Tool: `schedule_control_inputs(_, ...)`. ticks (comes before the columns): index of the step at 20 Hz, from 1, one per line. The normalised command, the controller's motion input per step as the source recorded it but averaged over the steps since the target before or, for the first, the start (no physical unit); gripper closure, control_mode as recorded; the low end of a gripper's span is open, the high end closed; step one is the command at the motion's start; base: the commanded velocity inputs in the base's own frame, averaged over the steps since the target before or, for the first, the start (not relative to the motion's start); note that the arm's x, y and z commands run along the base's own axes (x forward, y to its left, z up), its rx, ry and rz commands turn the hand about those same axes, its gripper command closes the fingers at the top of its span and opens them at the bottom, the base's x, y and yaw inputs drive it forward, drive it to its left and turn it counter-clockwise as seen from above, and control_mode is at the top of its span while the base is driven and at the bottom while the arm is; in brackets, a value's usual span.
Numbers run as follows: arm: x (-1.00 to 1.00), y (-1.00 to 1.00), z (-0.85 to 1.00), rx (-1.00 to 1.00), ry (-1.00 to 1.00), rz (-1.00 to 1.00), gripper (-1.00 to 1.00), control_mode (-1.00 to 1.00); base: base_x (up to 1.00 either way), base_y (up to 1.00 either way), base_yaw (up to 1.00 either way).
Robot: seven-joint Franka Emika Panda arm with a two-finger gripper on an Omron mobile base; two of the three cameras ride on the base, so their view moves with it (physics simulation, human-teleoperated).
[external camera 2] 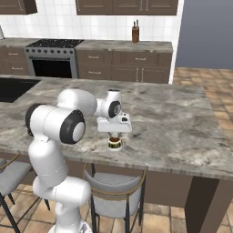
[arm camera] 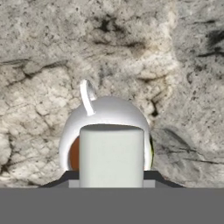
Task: Pick up the marshmallow and place it in the cup of hot chocolate on the dining counter.
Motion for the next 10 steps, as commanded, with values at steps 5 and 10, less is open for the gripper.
schedule_control_inputs(5, 0.00, 0.00, -0.11, 0.00, 0.01, 0.00, 1.00, -1.00, 0.00, 0.00, 0.00)
schedule_control_inputs(10, 0.00, 0.00, -0.16, 0.00, 0.01, 0.00, 1.00, -1.00, 0.00, 0.00, 0.00)
